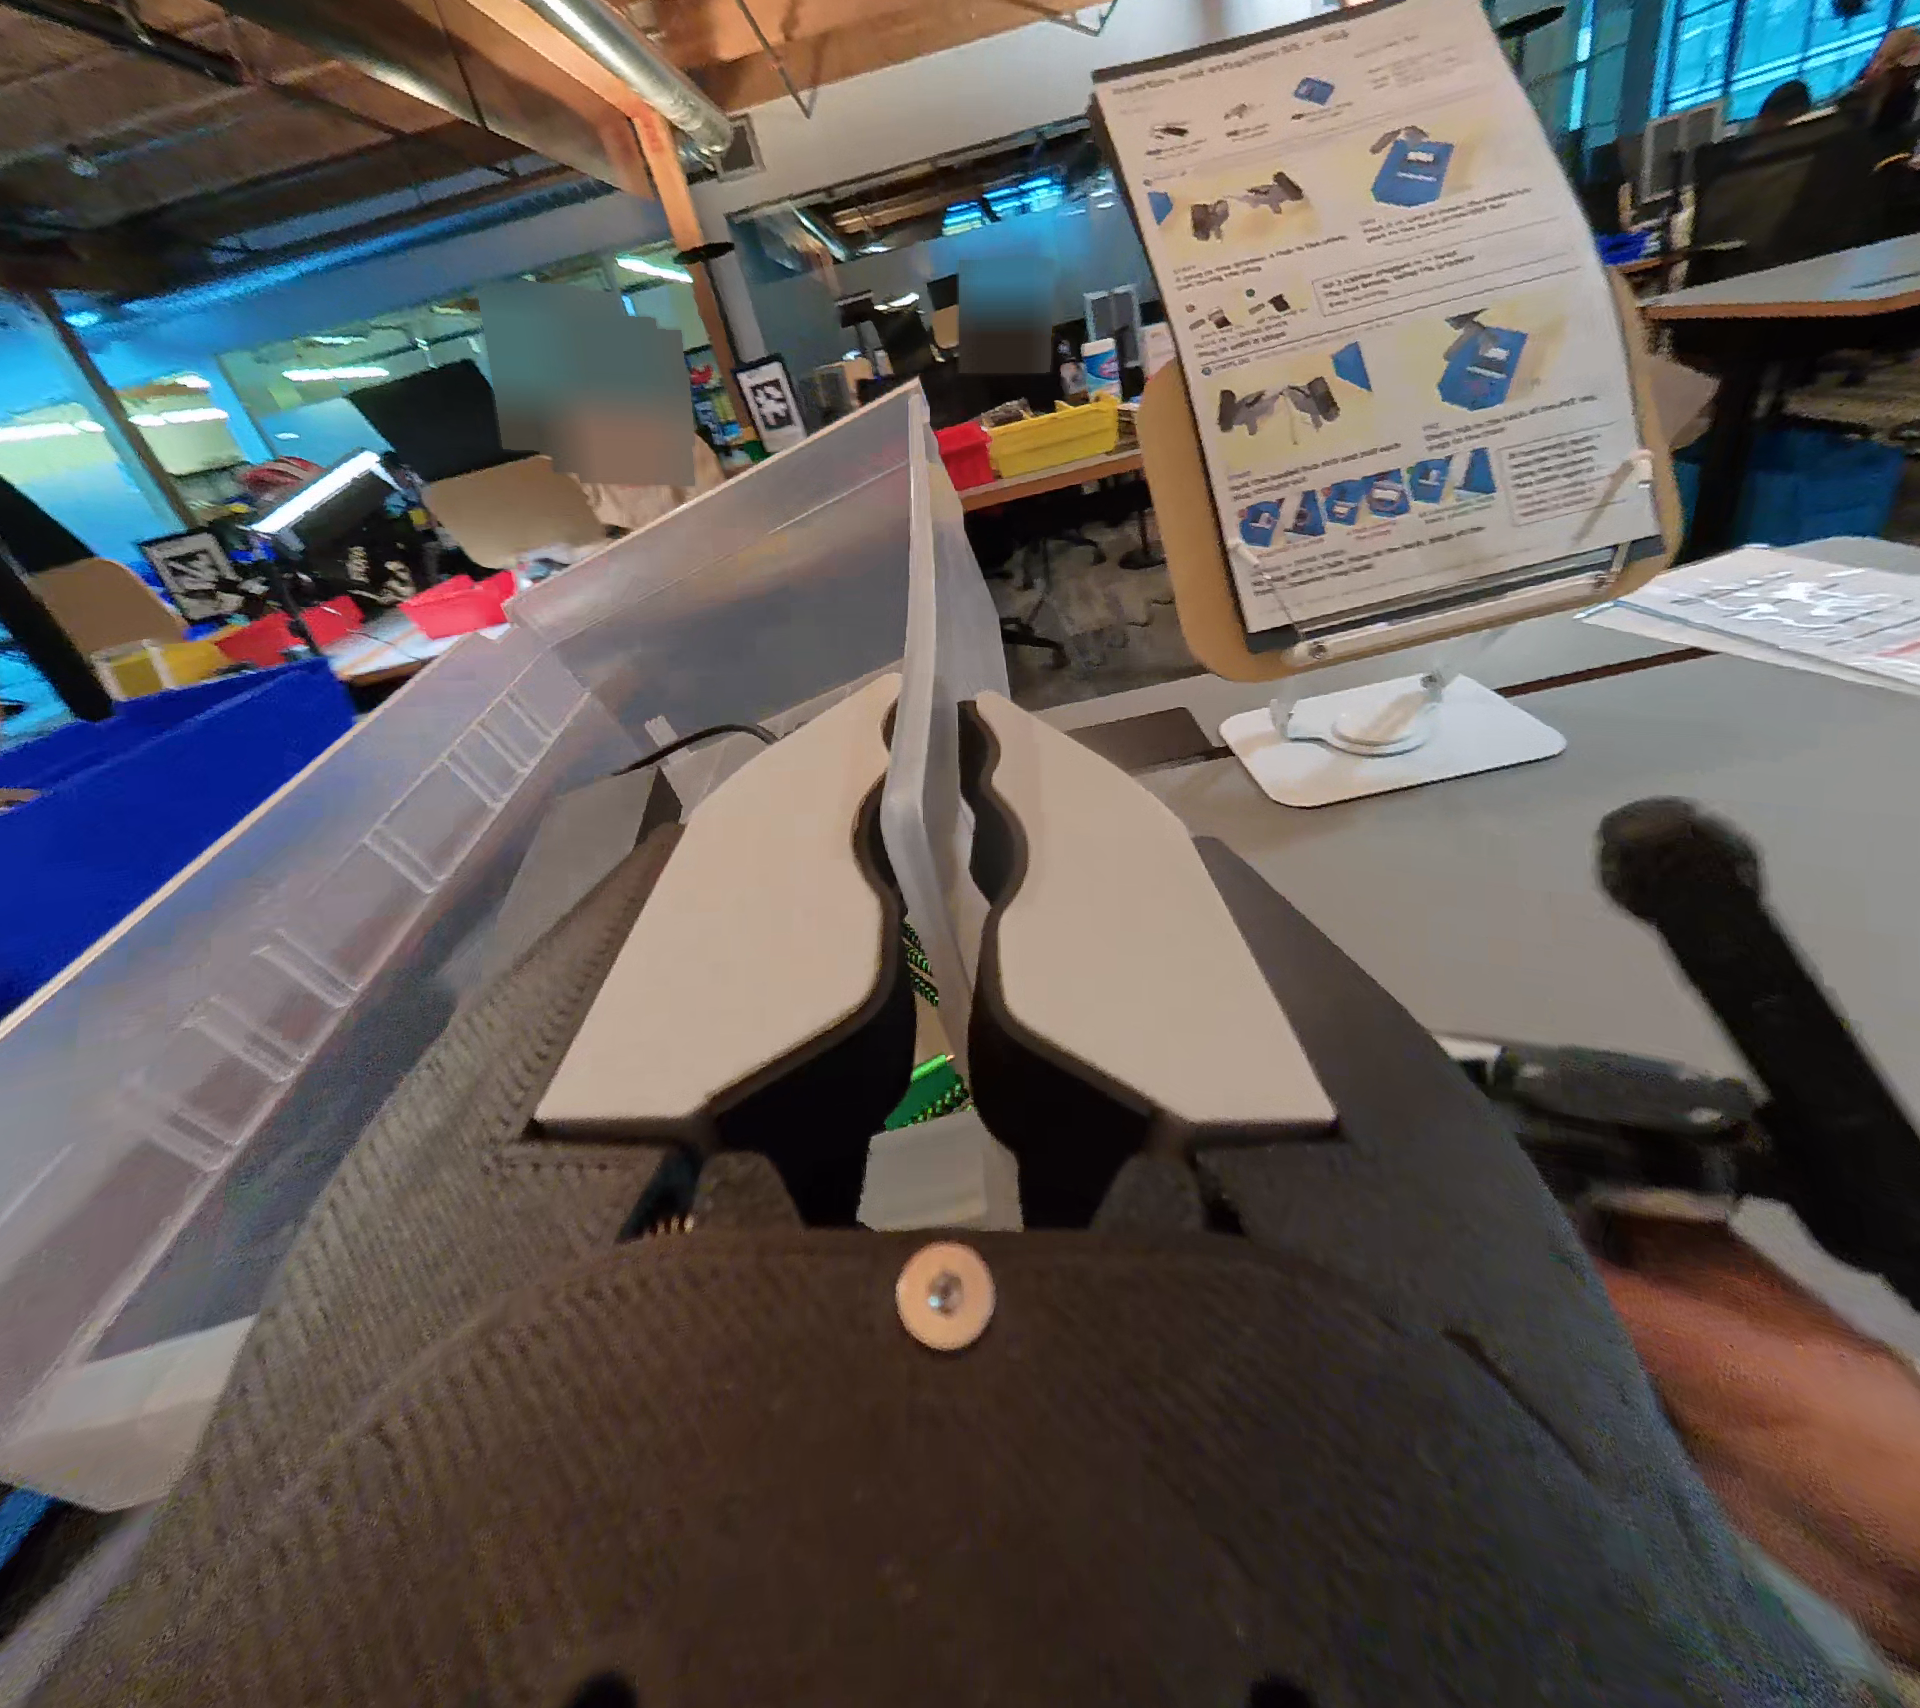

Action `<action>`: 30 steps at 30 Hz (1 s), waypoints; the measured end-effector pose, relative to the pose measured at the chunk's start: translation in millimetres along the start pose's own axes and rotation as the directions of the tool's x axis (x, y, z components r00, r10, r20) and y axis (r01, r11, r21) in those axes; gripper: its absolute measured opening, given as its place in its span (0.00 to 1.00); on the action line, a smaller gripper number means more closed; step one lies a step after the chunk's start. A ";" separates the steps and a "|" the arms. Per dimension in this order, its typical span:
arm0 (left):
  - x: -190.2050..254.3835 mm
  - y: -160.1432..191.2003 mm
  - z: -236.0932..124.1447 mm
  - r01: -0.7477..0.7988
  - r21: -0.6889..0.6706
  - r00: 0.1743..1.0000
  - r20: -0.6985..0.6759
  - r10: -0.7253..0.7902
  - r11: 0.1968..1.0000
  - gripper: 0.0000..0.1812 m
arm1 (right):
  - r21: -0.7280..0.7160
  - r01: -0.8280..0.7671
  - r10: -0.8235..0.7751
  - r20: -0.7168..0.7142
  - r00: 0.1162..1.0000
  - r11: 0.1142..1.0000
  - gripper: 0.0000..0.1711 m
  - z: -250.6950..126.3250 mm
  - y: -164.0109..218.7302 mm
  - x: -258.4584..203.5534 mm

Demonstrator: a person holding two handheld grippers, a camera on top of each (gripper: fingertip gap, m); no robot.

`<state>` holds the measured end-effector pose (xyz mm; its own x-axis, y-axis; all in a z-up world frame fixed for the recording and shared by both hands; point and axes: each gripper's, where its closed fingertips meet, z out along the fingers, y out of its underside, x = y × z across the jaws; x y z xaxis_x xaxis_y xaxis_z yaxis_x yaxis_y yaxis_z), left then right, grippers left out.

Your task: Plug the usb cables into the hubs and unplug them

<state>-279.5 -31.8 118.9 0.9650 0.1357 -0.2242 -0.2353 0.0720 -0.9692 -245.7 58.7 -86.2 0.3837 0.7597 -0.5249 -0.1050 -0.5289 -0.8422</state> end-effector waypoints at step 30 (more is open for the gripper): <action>585.6 69.1 30.8 -0.015 -0.063 0.539 -0.841 -0.045 0.998 0.04 | 0.542 0.124 0.205 -0.506 0.838 0.831 0.30 -552.5 -98.0 219.8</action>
<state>265.8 83.1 -76.3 0.6279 -0.7610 -0.1629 -0.2424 0.0077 -0.9702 355.8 68.5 -50.9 0.7640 0.3374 -0.5500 -0.5369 -0.1403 -0.8319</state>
